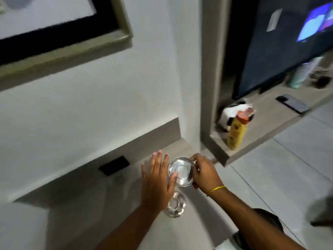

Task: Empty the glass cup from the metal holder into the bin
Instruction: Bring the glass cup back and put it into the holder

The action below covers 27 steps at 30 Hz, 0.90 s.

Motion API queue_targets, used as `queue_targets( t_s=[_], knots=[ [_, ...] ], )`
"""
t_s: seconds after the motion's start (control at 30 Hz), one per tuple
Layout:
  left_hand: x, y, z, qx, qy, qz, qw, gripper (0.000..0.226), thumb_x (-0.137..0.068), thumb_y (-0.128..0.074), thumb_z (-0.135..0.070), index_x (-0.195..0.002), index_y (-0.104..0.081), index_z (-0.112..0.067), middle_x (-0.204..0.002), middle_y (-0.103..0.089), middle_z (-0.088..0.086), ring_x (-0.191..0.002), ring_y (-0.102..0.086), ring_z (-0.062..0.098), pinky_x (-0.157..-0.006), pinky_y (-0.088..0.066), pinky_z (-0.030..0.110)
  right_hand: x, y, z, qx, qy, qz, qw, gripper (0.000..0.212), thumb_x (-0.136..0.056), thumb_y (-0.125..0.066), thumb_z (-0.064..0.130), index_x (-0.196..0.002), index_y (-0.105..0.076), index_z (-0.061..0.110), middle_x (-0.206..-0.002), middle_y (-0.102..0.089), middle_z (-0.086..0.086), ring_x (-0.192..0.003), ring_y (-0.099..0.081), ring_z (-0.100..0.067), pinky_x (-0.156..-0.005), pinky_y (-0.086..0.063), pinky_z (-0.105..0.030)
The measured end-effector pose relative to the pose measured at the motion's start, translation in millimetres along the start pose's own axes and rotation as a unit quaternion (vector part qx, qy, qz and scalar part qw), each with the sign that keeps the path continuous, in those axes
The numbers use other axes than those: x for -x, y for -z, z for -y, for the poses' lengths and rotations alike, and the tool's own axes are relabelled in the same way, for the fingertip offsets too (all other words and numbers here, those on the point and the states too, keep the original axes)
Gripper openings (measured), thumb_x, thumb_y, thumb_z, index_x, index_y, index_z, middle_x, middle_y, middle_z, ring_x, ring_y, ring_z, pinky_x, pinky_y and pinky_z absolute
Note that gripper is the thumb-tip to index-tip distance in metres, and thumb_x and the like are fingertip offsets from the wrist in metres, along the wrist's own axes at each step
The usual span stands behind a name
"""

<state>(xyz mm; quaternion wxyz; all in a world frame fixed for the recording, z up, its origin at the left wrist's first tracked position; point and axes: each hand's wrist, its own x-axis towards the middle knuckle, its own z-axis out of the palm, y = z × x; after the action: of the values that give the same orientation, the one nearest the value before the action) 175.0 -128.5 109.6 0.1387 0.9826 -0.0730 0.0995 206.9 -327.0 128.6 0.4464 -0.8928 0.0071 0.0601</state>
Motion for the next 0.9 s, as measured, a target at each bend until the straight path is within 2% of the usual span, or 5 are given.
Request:
queue_targets(
  t_s=[0.1,0.3,0.47,0.7,0.9],
  knots=[
    [38.1,-0.9,52.8,-0.013,0.066,0.009,0.998,0.071,-0.107,-0.024,-0.065,-0.163,-0.037,-0.022,-0.175,-0.037,0.009,-0.164,-0.026,0.033,-0.126,-0.026,0.070,-2.3,-56.0,19.4,0.030,0.012,0.054,0.998,0.016,-0.094,-0.056,0.010,-0.107,-0.060,0.018,-0.099,-0.063,-0.011,-0.088,-0.066,-0.039,-0.082,-0.059,-0.048],
    [149.5,-33.2,123.2,-0.062,0.223,0.078,0.970,0.079,-0.106,-0.024,-0.067,-0.170,-0.027,-0.021,-0.180,-0.016,0.006,-0.168,-0.009,0.029,-0.130,-0.016,0.069,5.9,-168.0,32.0,0.160,0.026,0.227,0.960,0.027,-0.094,-0.060,0.016,-0.122,-0.061,0.016,-0.111,-0.067,-0.017,-0.105,-0.067,-0.043,-0.091,-0.056,-0.042],
    [205.3,-74.3,117.3,-0.013,0.286,0.116,0.951,0.078,-0.105,-0.029,-0.065,-0.166,-0.037,-0.017,-0.178,-0.027,0.010,-0.166,-0.019,0.032,-0.126,-0.020,0.073,9.7,-205.7,13.3,0.260,0.049,0.317,0.911,0.045,-0.096,-0.061,0.012,-0.140,-0.050,0.012,-0.132,-0.062,-0.018,-0.124,-0.062,-0.041,-0.100,-0.050,-0.044],
    [222.9,-103.6,102.4,-0.031,0.295,0.106,0.949,0.072,-0.105,-0.040,-0.057,-0.166,-0.037,-0.019,-0.179,-0.024,0.012,-0.166,-0.018,0.037,-0.123,-0.019,0.076,11.3,-210.6,10.8,0.298,0.086,0.305,0.900,0.050,-0.093,-0.066,0.013,-0.139,-0.050,0.013,-0.127,-0.063,-0.016,-0.118,-0.063,-0.041,-0.092,-0.049,-0.044],
    [225.9,-108.1,103.0,-0.049,0.295,0.084,0.951,0.073,-0.105,-0.038,-0.059,-0.167,-0.034,-0.020,-0.180,-0.021,0.009,-0.167,-0.015,0.033,-0.125,-0.017,0.073,20.5,-174.8,3.7,0.336,0.113,0.213,0.910,0.072,-0.087,-0.070,0.032,-0.153,-0.044,0.018,-0.134,-0.056,-0.015,-0.111,-0.061,-0.046,-0.088,-0.055,-0.049]
  ],
)
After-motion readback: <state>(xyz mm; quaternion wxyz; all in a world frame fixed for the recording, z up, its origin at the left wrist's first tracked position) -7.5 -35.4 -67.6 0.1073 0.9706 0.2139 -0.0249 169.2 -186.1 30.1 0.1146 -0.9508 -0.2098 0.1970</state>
